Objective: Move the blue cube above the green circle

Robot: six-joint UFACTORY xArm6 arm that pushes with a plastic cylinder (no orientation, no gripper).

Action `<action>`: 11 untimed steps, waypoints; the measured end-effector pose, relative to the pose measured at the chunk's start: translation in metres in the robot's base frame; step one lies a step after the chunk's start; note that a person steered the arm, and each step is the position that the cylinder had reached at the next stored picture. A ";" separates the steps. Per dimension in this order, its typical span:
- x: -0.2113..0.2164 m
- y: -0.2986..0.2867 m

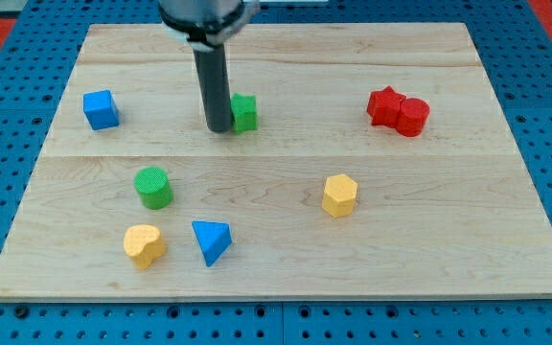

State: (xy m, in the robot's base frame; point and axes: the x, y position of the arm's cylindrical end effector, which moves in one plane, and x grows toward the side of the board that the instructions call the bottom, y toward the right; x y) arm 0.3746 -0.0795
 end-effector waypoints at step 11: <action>0.067 -0.061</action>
